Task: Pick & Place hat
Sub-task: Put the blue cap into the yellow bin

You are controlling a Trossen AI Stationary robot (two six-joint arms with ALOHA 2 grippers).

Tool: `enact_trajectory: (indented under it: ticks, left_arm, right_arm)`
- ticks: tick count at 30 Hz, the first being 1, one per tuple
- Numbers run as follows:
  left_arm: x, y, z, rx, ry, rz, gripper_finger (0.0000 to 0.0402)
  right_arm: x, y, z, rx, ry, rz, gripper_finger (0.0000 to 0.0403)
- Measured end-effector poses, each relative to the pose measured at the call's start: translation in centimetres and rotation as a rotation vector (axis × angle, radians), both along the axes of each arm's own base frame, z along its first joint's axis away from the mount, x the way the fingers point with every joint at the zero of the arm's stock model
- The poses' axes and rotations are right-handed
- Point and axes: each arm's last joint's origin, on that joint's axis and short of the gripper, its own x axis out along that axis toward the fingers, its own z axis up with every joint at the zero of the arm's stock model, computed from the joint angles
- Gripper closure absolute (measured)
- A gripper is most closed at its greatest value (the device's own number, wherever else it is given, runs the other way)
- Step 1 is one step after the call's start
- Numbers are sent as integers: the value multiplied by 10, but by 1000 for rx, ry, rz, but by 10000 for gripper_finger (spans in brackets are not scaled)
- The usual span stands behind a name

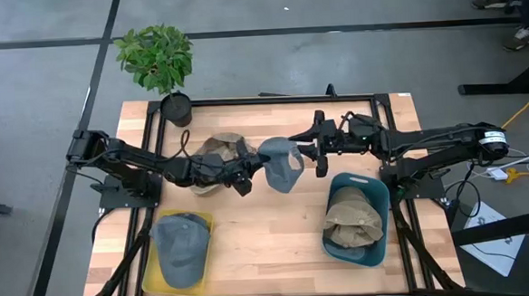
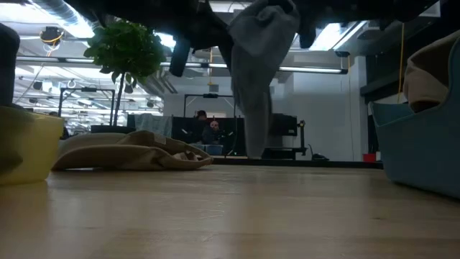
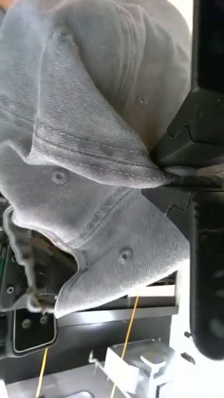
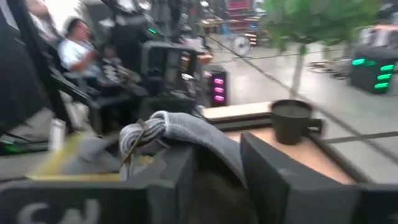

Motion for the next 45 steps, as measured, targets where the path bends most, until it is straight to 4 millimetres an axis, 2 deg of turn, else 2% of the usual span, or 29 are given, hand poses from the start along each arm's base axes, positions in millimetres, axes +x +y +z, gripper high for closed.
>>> enact_trajectory:
  ticks: [4,8,15,19,26,29,33,38,45]
  left_arm:
    - [-4,-3,2,-40,6,11,379]
    - [-18,-3,12,-173,16,-18,379]
    - [-53,4,42,-462,-9,57,379]
    - [-64,11,58,-647,-26,143,379]
    - [-61,24,71,-1018,41,271,379]
    - [-57,28,73,-1105,82,317,377]
    - [-53,29,76,-1128,89,350,378]
    - [-50,31,84,-1149,74,342,378]
    - [-50,31,92,-1162,59,317,378]
  right_arm:
    - [-6,-2,1,-121,80,-97,241]
    - [-12,-4,9,-163,184,-187,216]
    - [-8,-1,28,-171,188,-180,208]
    - [5,8,29,-219,199,-137,213]
    - [44,29,22,-329,255,-44,226]
    - [61,36,22,-366,266,-15,228]
    - [79,43,26,-378,259,3,228]
    - [96,43,21,-376,290,3,228]
    - [100,40,14,-372,334,-117,228]
